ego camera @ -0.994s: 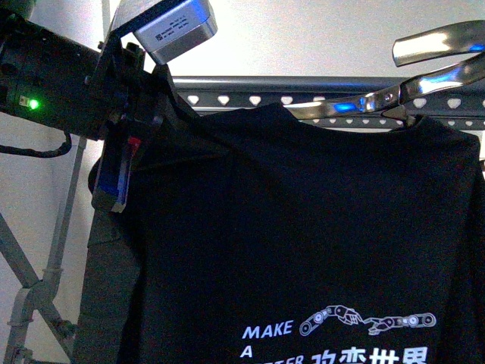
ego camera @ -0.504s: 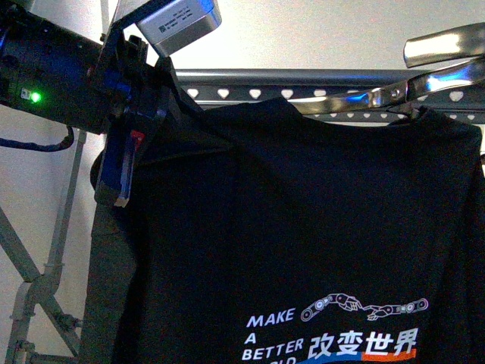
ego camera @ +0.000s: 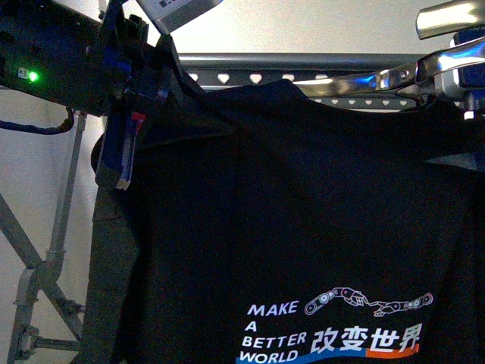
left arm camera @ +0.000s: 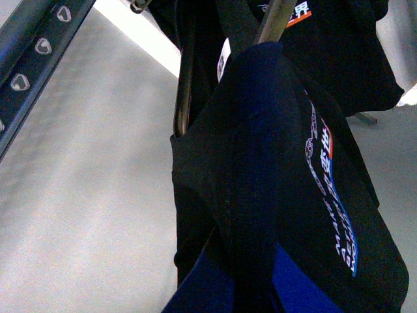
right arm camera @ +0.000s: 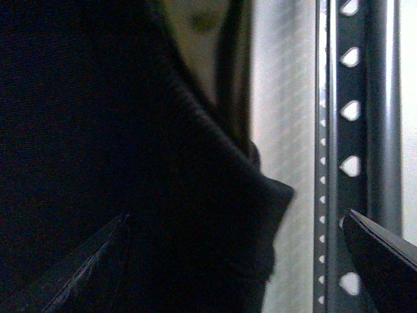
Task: Hang clothes on hanger
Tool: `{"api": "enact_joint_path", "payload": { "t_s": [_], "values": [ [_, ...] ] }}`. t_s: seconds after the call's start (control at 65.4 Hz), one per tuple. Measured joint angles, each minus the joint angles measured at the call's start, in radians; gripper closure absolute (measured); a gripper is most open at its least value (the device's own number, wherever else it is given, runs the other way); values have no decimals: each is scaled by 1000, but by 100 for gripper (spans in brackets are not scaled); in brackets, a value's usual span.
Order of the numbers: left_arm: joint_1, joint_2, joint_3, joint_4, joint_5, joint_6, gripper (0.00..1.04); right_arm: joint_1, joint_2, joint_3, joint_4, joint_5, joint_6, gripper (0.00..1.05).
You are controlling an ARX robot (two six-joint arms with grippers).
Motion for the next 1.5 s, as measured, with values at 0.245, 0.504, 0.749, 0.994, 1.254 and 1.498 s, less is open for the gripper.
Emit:
{"api": "enact_joint_path", "payload": {
  "t_s": [0.245,0.504,0.749,0.994,1.254,1.498],
  "values": [
    [0,0,0,0,-2,0,101,11,64,14,79,27,64,8],
    [0,0,0,0,-2,0,101,8,66,25,145,34,111,42],
    [0,0,0,1,-1,1,101,1,61,13,189,43,153,86],
    [0,-1,6,5,6,1,69,-21,24,-94,233,12,134,96],
    [0,-1,6,6,8,1,26,-87,-15,-215,203,-39,139,97],
    [0,-1,6,6,8,1,7,-150,-20,-277,119,-13,79,97]
  ]
}}
